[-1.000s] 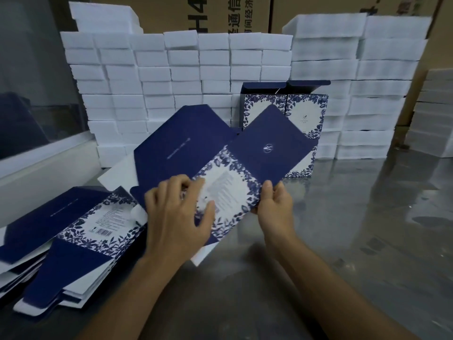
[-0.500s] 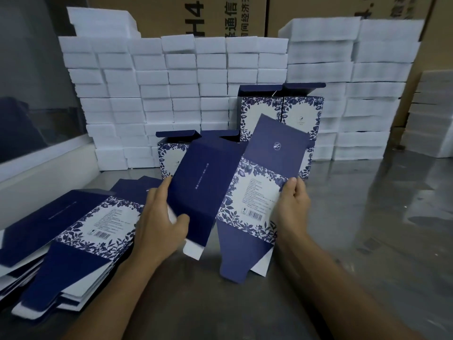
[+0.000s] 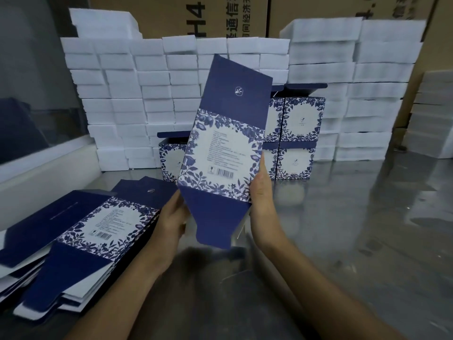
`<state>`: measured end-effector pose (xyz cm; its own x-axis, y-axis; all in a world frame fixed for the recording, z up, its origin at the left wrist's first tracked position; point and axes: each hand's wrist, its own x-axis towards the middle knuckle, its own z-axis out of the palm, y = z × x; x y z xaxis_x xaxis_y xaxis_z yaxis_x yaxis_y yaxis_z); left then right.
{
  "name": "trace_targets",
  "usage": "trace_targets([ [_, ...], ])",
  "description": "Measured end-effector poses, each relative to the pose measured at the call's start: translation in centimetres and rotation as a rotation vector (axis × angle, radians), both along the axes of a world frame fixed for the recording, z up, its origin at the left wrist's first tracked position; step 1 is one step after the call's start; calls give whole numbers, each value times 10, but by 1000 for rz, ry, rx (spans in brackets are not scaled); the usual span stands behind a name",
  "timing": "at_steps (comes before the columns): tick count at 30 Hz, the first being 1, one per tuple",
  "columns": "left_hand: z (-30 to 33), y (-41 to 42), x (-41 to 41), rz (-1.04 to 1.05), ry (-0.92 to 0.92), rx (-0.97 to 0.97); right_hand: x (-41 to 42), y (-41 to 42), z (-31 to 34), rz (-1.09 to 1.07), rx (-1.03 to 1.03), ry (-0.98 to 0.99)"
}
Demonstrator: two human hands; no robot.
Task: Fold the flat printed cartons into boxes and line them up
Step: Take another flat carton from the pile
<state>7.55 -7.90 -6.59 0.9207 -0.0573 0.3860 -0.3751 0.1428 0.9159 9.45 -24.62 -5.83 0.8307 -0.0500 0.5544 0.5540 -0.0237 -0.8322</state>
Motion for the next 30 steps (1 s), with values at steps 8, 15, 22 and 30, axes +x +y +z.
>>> trace_targets([
  [8, 16, -7, -10, -377, 263, -522, -13, -1, -4, -102, -256, 164],
  [15, 14, -5, -12, -551, 284, -467, -17, 2, -8, -170, -518, 171],
  [22, 22, -4, -12, -320, 133, -505, -17, 3, -2, -71, -149, 92],
  [30, 19, -14, -11, -98, -136, -16, -5, 0, 0, 68, 60, 224],
])
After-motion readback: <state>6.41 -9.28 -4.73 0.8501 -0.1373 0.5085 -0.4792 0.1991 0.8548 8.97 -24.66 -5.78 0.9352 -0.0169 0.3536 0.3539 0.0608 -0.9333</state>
